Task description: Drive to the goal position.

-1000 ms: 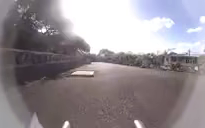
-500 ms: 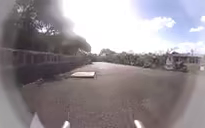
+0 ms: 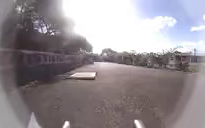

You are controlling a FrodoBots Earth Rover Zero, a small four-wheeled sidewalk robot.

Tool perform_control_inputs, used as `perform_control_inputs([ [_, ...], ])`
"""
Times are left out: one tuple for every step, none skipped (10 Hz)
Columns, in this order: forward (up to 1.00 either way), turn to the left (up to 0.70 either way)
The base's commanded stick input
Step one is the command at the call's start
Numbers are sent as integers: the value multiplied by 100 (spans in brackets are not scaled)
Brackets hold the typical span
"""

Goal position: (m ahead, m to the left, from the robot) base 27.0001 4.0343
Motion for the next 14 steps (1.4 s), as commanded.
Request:
perform_control_inputs([
  [70,-32],
  [70,-19],
  [70,-5],
  [70,0],
  [70,0],
  [70,0],
  [70,0],
  [70,0],
  [70,0],
  [70,0],
  [70,0],
  [70,0],
  [70,0],
  [70,0],
])
